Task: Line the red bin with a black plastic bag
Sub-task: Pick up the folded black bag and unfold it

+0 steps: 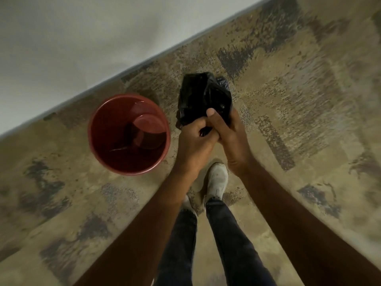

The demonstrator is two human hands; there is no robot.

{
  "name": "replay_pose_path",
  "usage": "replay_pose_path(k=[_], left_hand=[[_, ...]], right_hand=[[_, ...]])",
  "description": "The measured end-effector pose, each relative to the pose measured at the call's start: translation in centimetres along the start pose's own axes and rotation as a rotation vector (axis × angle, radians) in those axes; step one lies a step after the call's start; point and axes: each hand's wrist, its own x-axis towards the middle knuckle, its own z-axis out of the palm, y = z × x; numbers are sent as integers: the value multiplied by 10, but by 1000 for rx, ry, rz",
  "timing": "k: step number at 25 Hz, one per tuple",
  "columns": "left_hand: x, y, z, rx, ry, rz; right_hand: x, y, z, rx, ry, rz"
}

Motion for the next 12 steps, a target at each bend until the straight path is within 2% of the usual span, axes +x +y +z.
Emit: replay_pose_path(k=[4,8,10,12], left_hand=[[-51,39,-18,96,-33,111],[-86,66,-37,-78,96,88],[-97,77,-47,-192,107,53],[-106,86,-58,-89,76,58]], right_hand=[[-42,-44,6,127,144,90],[-75,-71,11,265,180,191],[-89,-80,15,333,197,217],[-104,-88,21,366,198,219]])
